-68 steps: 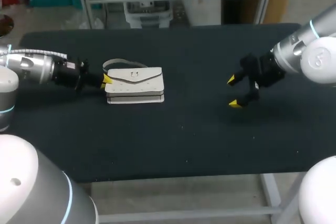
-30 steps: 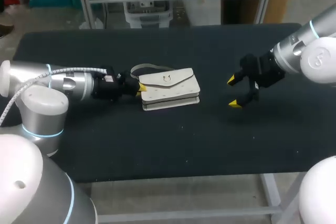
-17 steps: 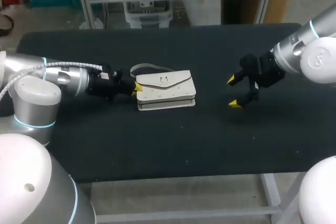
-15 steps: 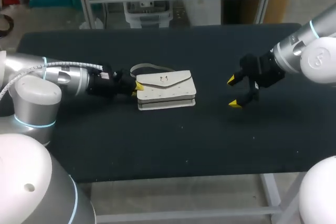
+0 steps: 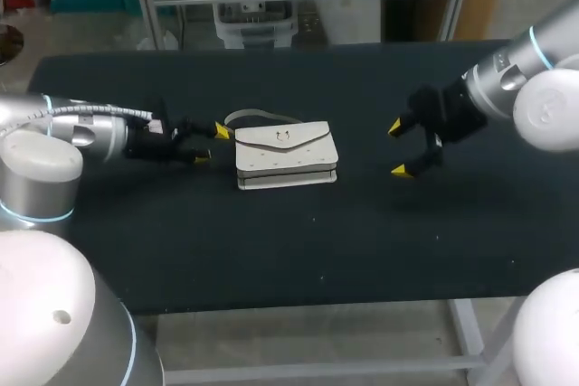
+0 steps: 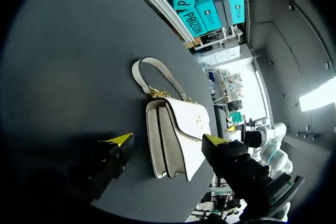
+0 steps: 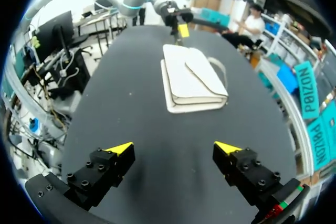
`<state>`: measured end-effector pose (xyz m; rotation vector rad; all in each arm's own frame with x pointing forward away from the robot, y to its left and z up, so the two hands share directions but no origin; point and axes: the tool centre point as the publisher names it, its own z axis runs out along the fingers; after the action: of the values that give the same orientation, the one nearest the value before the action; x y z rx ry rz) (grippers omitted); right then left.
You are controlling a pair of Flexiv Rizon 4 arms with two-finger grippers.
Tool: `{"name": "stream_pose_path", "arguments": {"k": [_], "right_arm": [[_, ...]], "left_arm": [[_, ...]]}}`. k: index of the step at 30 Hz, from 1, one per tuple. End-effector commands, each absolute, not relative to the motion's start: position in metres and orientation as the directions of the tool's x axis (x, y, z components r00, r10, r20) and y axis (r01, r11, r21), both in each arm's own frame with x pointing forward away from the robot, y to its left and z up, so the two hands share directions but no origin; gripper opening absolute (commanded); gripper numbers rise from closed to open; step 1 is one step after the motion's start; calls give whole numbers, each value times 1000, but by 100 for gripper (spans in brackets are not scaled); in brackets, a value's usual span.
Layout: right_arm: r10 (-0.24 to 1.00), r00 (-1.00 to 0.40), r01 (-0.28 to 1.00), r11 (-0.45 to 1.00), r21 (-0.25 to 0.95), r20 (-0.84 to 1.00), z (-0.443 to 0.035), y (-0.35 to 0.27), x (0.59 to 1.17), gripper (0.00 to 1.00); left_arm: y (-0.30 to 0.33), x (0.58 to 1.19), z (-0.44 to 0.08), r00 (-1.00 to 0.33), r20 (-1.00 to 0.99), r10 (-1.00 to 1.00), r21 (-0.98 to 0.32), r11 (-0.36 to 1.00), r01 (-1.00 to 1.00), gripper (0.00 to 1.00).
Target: Pick up the bag, open it, inspect its contents, close it, and place it on the opposite side
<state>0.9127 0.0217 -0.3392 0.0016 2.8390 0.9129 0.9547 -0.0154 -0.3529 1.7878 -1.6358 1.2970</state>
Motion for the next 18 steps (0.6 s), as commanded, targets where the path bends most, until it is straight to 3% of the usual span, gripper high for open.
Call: {"name": "stream_pose_path", "arguments": {"k": [1, 12, 18], "right_arm": [[54, -979, -60, 842, 536, -195, -326, 31, 905, 100], [5, -970, -115, 870, 479, -243, -314, 55, 905, 100], [-20, -969, -138, 873, 468, -248, -312, 67, 905, 100]], "left_arm": [[-6, 955, -342, -143, 773, -618, -352, -230, -907, 100], [7, 960, -334, -384, 625, -680, -597, -100, -796, 100], [8, 959, -332, -416, 603, -680, -623, -76, -779, 100]]}}
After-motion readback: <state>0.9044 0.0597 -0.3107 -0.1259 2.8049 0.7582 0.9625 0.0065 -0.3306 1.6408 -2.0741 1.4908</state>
